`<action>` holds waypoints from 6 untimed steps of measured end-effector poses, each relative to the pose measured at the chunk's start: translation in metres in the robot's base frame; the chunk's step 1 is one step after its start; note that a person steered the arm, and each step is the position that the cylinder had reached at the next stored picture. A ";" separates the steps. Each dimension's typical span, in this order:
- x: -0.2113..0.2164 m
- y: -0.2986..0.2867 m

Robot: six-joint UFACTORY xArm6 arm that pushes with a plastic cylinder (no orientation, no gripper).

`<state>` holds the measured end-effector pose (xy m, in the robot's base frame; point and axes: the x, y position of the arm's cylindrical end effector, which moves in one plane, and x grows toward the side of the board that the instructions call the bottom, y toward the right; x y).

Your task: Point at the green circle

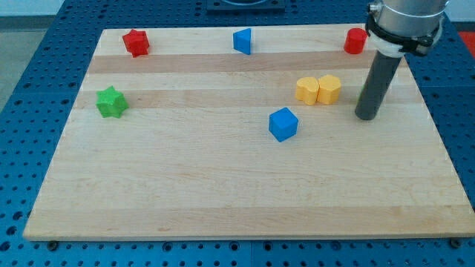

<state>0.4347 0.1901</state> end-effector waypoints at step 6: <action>-0.059 0.085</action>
